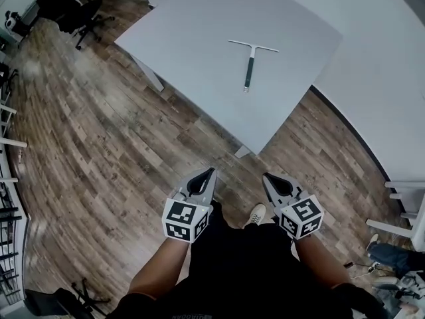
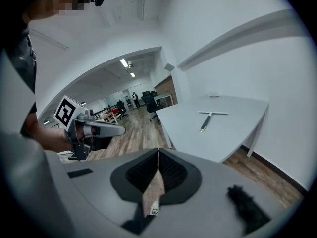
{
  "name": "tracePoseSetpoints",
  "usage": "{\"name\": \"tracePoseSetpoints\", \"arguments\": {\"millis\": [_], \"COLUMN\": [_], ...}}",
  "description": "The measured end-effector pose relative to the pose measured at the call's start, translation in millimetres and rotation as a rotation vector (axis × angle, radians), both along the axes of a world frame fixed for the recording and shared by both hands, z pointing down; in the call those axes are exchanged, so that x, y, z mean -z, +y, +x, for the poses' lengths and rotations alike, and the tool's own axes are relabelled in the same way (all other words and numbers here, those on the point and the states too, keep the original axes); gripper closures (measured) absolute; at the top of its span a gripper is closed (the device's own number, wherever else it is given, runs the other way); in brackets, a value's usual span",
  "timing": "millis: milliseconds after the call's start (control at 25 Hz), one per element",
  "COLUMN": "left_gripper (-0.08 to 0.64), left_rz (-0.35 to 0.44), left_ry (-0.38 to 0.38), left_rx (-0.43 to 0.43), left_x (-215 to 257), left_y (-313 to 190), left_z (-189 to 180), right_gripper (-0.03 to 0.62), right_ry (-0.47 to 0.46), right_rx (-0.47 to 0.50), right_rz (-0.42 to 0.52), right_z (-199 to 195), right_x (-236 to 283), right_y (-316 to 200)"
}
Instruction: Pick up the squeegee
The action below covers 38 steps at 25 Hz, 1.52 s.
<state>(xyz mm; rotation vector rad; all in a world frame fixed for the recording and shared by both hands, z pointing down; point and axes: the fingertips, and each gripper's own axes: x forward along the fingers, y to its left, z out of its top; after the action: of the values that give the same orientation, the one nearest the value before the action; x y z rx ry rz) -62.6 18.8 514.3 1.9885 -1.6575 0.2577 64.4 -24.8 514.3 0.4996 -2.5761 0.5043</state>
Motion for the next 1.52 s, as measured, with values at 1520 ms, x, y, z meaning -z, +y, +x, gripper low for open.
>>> {"name": "tracePoseSetpoints", "arguments": {"millis": [1520], "left_gripper": [0.554], "left_rz": [0.029], "left_ry": [-0.056], "left_rx": [-0.033], "left_x": [15.3], "left_y": [-72.2], "left_z": [-220.0], "right_gripper": [0.586], "right_ry": [0.041], "right_rx": [-0.214], "right_rz": [0.070], "right_z": [-175.2], "right_x": [-2.6], "right_y": [-166.6]}}
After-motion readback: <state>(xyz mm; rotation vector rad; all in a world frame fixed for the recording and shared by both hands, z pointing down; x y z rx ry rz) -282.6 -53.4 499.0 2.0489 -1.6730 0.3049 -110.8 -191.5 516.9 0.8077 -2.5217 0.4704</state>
